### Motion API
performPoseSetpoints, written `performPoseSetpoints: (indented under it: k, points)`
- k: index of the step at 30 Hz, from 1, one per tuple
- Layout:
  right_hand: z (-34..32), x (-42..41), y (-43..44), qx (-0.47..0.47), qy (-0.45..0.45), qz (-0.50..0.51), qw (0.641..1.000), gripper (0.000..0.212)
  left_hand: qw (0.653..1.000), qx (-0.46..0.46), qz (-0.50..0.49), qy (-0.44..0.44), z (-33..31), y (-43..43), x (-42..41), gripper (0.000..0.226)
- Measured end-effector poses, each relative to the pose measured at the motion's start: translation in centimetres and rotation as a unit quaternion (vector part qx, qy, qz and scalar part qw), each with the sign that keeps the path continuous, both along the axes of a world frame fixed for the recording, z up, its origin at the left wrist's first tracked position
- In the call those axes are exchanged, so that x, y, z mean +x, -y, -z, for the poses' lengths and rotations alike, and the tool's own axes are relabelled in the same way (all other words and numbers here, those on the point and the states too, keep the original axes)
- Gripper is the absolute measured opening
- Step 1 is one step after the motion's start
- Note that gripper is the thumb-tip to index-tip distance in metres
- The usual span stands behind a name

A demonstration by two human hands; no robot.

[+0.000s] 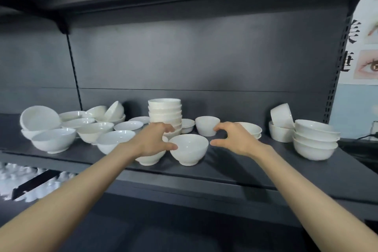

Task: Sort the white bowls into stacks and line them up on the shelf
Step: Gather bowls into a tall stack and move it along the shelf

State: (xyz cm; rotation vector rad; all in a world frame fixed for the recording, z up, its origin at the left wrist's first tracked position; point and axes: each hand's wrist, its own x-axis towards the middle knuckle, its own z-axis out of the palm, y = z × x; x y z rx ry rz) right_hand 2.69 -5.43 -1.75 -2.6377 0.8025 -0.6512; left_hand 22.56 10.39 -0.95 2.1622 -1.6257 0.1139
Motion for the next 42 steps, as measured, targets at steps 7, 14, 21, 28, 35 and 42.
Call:
performPoseSetpoints:
  k: [7, 14, 21, 28, 35, 42]
  points:
    - [1.8, 2.6, -2.4, 0.065, -0.016, 0.010, 0.998, 0.063, 1.000, -0.013, 0.008, -0.021, 2.0, -2.0, 2.7, 0.060]
    - [2.9, 4.3, -2.5, 0.110, -0.012, 0.002, 0.994, 0.054, 0.995, -0.061, -0.044, -0.062, 5.0, -2.7, 5.1, 0.057]
    - [4.1, 4.7, -1.7, 0.131, 0.058, -0.010, 0.990, 0.032, 0.980, -0.140, -0.067, -0.122, 6.6, -3.2, 5.7, 0.025]
    - [4.5, 2.8, -0.9, 0.158, 0.146, -0.014, 0.976, 0.026, 0.962, -0.197, -0.033, -0.184, 7.1, -2.9, 4.0, 0.022]
    - [2.4, -1.0, 1.0, 0.122, 0.239, 0.025, 0.963, 0.019, 0.947, -0.208, 0.064, -0.238, 7.4, 1.0, 0.3, 0.026]
    - [1.1, -1.5, 2.8, 0.123, 0.280, -0.016, 0.952, 0.017, 0.911, -0.184, 0.100, -0.356, 8.6, 5.0, -0.6, 0.069]
